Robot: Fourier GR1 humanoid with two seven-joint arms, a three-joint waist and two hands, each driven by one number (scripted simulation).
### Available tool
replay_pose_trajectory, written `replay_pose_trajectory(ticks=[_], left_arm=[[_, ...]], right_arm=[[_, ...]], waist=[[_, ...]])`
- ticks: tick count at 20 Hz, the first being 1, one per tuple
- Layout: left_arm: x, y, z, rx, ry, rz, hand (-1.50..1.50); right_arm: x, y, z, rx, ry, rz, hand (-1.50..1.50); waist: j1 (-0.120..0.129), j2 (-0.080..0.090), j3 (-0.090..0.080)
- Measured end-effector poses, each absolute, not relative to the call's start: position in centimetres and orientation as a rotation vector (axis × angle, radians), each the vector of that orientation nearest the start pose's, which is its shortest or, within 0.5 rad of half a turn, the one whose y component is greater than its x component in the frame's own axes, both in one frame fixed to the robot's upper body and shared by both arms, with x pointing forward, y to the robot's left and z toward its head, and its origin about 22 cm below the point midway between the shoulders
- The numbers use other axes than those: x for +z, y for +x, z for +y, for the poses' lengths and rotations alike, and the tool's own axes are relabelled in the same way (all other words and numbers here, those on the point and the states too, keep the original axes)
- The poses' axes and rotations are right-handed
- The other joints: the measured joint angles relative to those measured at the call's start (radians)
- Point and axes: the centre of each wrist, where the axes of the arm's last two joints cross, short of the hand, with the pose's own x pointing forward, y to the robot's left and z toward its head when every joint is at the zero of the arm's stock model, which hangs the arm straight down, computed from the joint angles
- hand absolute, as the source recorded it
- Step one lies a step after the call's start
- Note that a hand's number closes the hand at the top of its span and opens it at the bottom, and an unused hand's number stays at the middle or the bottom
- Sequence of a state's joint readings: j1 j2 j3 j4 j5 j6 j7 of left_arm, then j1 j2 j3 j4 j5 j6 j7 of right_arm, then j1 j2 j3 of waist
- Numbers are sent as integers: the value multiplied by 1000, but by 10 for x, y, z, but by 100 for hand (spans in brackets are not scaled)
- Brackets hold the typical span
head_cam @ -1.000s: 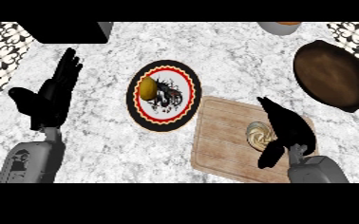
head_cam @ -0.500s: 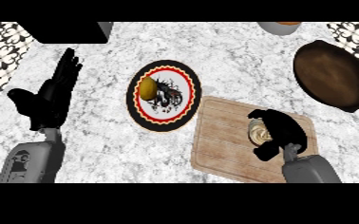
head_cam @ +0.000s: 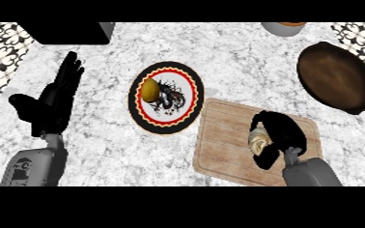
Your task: Pick the cupcake from the cutting board and place it in the pan
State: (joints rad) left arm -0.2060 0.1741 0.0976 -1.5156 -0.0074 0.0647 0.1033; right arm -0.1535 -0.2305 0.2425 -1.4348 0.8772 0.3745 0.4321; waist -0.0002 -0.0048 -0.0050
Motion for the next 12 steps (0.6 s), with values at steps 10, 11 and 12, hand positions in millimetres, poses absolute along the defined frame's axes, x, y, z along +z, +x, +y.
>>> replay_pose_trajectory(ticks=[10,11,12], left_arm=[[45,289,282,-25,221,-1608,0],[46,289,287,-23,228,-1608,0],[48,291,287,-22,232,-1610,0]], right_arm=[[18,206,-223,1457,-581,-1163,150],[24,201,-228,1454,-606,-1224,150],[33,198,-230,1447,-631,-1290,150]], waist=[[-20,-2,4],[-24,-2,5],[-27,-3,5]])
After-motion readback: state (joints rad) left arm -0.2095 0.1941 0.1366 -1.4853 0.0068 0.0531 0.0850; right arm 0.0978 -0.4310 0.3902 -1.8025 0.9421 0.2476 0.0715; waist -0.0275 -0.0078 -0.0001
